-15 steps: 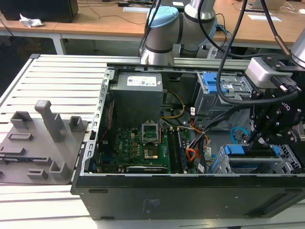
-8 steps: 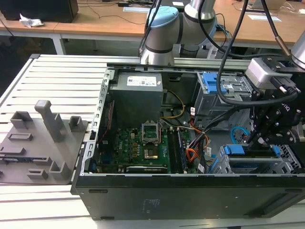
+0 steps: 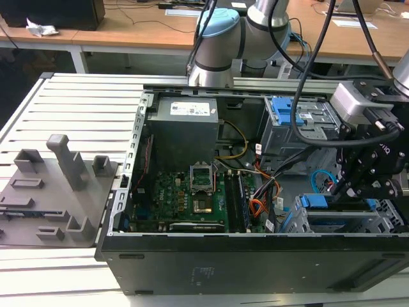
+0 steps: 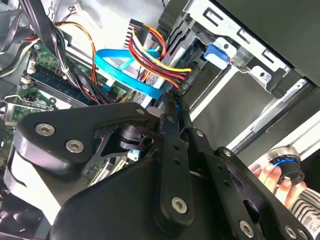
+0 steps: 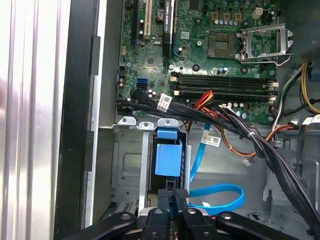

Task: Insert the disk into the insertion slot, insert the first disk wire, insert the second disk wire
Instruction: 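Insert the second disk wire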

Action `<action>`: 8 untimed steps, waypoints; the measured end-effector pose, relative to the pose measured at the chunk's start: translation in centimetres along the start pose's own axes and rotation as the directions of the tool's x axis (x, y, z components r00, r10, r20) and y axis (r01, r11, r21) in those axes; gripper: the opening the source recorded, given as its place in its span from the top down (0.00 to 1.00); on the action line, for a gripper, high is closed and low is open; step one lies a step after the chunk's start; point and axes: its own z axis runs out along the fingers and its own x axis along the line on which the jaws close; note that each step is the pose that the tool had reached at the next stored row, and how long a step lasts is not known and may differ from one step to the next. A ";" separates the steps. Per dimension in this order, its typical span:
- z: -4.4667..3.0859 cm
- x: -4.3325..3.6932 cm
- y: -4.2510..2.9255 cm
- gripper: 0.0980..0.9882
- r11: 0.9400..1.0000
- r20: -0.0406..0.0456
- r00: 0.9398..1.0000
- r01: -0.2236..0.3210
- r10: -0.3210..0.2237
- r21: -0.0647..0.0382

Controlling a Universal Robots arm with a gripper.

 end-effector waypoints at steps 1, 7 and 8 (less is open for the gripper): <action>0.04 0.00 -0.05 0.93 1.000 0.001 1.000 0.000 0.000 0.000; 0.12 -0.01 -0.17 0.93 1.000 0.002 1.000 0.000 0.000 0.000; 0.15 -0.01 -0.20 0.93 1.000 0.003 1.000 0.000 0.000 0.000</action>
